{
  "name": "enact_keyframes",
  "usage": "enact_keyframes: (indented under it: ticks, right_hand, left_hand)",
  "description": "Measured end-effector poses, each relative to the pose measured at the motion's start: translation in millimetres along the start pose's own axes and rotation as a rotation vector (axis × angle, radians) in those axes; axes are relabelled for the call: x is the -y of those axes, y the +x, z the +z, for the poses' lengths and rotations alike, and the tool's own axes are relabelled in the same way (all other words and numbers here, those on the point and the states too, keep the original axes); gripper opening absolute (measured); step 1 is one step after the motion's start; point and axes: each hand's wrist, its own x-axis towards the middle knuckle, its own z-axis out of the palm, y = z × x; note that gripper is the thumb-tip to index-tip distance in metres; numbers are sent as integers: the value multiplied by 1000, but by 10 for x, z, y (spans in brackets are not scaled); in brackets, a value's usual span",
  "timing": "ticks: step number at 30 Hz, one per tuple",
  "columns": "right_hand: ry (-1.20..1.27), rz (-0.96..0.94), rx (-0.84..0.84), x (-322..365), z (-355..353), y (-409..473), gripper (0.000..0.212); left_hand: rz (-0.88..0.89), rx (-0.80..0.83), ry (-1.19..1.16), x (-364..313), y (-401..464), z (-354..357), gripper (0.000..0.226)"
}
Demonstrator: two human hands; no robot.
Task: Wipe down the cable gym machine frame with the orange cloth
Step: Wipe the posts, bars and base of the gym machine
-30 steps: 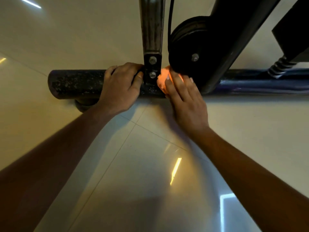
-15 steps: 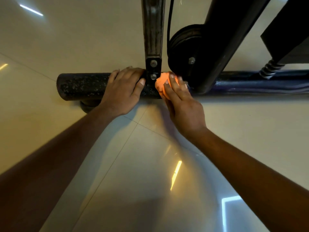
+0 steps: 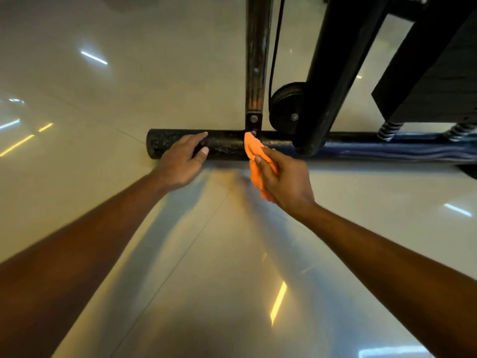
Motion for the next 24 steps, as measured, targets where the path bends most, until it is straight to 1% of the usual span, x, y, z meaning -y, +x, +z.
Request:
enact_keyframes:
  ticks: [3, 5, 9, 12, 14, 17, 19, 22, 24]
  right_hand:
    - [14, -26, 0, 193, 40, 12, 46]
    - [-23, -63, -12, 278, 75, 49, 45]
    - [-171, -124, -7, 324, 152, 173, 44]
    - [-244, -170, 10, 322, 238, 300, 45]
    - [-332, -213, 48, 323, 341, 415, 45]
    - [-495, -269, 107, 311, 580, 576, 47]
    - [-562, -284, 121, 263, 795, 655, 50]
    - [-569, -297, 45, 226, 1095, 705, 51]
    - [-551, -317, -7, 265, 1256, 774, 50]
  left_hand:
    - [-63, -18, -12, 95, -173, -136, 51]
    - [-91, -28, -18, 128, -220, -162, 51]
    - [-59, -40, 0, 145, -163, -189, 49]
    - [-3, -41, 64, 147, -33, -177, 49]
    - [-10, -60, 114, 189, 86, -136, 51]
    - [-73, -95, 241, 311, 225, -23, 54]
    - [-139, -117, 262, 410, 260, 50, 53]
    - [-206, -185, 218, 579, 275, 120, 50]
    - [-253, -222, 113, 662, 312, 135, 49]
